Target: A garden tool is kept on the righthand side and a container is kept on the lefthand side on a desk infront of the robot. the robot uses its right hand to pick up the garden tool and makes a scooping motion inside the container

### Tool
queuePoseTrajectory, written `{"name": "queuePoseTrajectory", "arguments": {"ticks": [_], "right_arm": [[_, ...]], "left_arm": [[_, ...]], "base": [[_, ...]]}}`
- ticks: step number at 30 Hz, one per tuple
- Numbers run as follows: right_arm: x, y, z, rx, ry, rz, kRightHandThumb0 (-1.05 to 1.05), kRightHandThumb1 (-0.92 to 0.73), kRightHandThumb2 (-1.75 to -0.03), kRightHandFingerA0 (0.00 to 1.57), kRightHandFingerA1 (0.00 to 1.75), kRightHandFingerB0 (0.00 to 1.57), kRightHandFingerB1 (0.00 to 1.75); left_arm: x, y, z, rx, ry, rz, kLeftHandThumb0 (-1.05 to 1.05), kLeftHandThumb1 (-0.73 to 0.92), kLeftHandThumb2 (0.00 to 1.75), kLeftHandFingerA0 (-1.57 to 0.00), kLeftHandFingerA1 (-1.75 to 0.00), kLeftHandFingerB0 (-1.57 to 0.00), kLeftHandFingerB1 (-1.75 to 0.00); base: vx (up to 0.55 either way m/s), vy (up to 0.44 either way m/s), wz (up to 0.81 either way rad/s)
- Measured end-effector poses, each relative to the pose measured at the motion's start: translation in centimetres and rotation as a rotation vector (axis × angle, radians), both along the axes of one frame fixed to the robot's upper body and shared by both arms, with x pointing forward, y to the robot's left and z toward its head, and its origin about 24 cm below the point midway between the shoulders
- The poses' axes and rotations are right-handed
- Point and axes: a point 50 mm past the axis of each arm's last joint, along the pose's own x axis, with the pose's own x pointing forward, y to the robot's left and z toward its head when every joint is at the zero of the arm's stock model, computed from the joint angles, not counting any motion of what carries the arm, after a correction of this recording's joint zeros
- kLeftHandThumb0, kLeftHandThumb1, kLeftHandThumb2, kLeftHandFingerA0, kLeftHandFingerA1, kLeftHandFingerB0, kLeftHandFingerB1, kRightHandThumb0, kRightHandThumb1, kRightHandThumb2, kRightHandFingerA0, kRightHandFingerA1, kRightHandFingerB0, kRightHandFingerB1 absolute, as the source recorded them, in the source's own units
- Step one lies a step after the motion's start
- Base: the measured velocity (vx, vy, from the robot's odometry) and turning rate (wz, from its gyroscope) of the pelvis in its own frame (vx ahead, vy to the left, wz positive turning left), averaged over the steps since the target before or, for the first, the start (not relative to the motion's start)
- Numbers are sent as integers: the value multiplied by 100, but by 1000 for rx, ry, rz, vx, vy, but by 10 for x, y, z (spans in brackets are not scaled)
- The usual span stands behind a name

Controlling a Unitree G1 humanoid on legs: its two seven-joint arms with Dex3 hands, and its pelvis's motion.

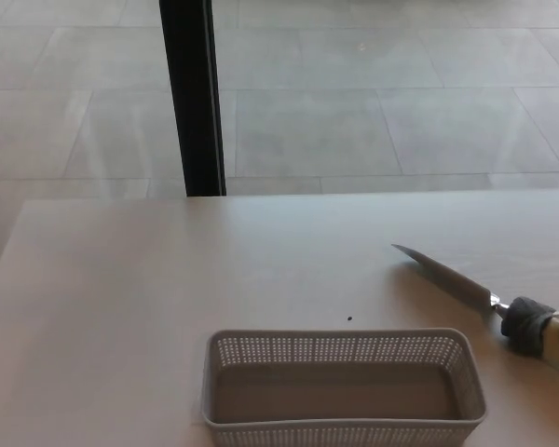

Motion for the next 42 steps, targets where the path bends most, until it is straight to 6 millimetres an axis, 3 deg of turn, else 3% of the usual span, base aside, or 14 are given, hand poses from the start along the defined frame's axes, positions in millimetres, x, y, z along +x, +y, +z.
{"name": "queuePoseTrajectory", "arguments": {"ticks": [1,2,3,4,10,11,12,21,32,33,34,36,37,42], "right_arm": [[-1,-3,2,-5,-17,-22,-80,-59,-58,68,105,32,86],[-2,-7,5,-10,-37,-49,-88,-63,-60,23,120,0,100],[-2,-12,8,-14,-60,-76,-88,-63,-60,23,120,0,100],[-1,-16,10,-14,-77,-93,-93,-57,-97,2,71,0,62],[15,-50,39,-39,-238,-190,-105,-65,-107,0,58,0,46],[20,-56,46,-47,-271,-201,-104,-81,-65,0,46,0,30],[24,-62,53,-55,-303,-207,-105,-60,-110,0,55,0,48],[101,-111,177,-258,-691,-54,-105,-63,-107,0,47,0,47],[166,-75,289,-474,-915,353,-103,-69,-106,0,16,0,25],[171,-67,296,-491,-918,404,-89,-78,-63,0,12,0,18],[175,-60,301,-507,-917,451,-100,-66,-104,0,8,0,4],[186,-42,308,-540,-897,562,-91,-76,-63,0,16,0,21],[191,-34,310,-551,-885,608,-100,-63,-103,0,10,3,5],[211,0,303,-580,-794,794,-93,-63,-100,2,10,6,11]], "left_arm": [[-1,1,0,1,-2,6,-48,56,56,-79,-108,-72,-53],[-1,1,0,1,-5,12,-48,56,56,-80,-84,-72,-53],[-3,1,0,0,-4,17,-48,56,56,-80,-84,-72,-53],[-3,1,0,-1,-3,19,-48,55,56,-82,-86,-74,-53],[-3,1,0,-3,-10,27,-48,55,56,-78,-110,-70,-54],[-2,1,0,-3,-12,28,-49,55,56,-80,-98,-73,-53],[-1,1,0,-3,-15,29,-49,55,56,-81,-99,-72,-52],[-1,2,1,-5,-30,42,-49,54,56,-81,-88,-73,-52],[-2,2,0,-8,-33,52,-52,57,57,-85,-114,-75,-52],[-2,2,0,-8,-32,52,-52,55,57,-88,-103,-74,-51],[-2,2,0,-9,-31,52,-51,55,57,-88,-83,-73,-52],[-3,2,0,-10,-28,54,-51,55,57,-88,-89,-74,-52],[-4,1,0,-10,-28,55,-52,53,57,-91,-101,-73,-51],[-3,1,0,-11,-30,56,-49,55,57,-88,-86,-73,-52]], "base": [[0,0,0],[0,0,0],[0,0,0],[0,0,0],[0,0,0],[0,0,0],[0,0,0],[0,0,0],[0,0,0],[0,0,0],[0,0,0],[0,0,0],[0,0,0],[0,0,0]]}}
